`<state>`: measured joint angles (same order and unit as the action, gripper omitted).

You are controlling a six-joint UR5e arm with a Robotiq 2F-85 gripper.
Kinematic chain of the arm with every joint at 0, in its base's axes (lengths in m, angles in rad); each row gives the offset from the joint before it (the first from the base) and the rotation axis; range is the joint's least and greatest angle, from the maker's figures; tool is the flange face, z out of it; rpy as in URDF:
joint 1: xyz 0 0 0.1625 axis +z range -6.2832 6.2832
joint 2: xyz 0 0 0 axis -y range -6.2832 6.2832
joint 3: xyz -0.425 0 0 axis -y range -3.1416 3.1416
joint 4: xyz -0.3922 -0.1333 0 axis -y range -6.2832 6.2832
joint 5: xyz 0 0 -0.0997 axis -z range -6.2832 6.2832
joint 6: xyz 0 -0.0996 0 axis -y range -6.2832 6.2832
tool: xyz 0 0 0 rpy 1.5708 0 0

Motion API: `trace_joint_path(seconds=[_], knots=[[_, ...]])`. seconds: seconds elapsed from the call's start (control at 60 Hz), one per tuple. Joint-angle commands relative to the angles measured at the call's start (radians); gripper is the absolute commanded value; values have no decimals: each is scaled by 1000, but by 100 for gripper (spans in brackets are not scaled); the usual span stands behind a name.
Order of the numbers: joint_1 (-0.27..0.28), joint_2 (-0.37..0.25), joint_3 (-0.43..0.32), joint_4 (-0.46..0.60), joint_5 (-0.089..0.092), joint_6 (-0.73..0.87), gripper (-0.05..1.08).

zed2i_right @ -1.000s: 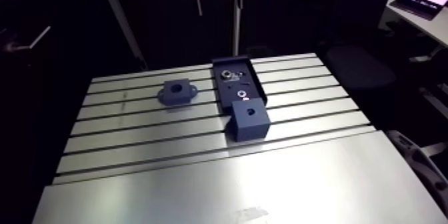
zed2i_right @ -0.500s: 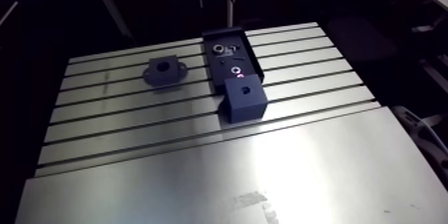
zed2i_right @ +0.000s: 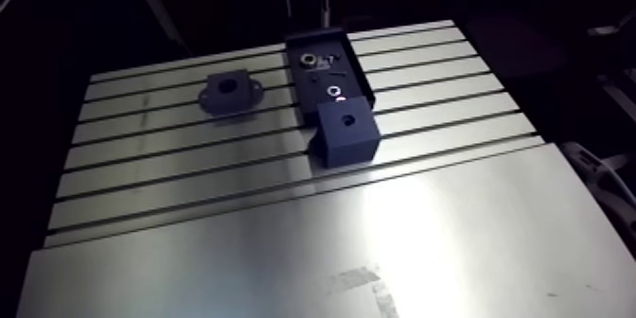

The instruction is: Pick up the bearing and press it into the housing until flush.

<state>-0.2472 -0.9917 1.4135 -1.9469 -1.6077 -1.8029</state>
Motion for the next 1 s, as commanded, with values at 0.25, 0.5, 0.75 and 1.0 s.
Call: trace_joint_path(seconds=[0.25, 0.5, 0.75, 1.0], knots=[[-8, 12, 67, -73, 2, -2, 35], [-6, 27, 69, -73, 4, -2, 40], [-8, 42, 74, -74, -2, -2, 42], [-6, 54, 75, -74, 1, -2, 43]])
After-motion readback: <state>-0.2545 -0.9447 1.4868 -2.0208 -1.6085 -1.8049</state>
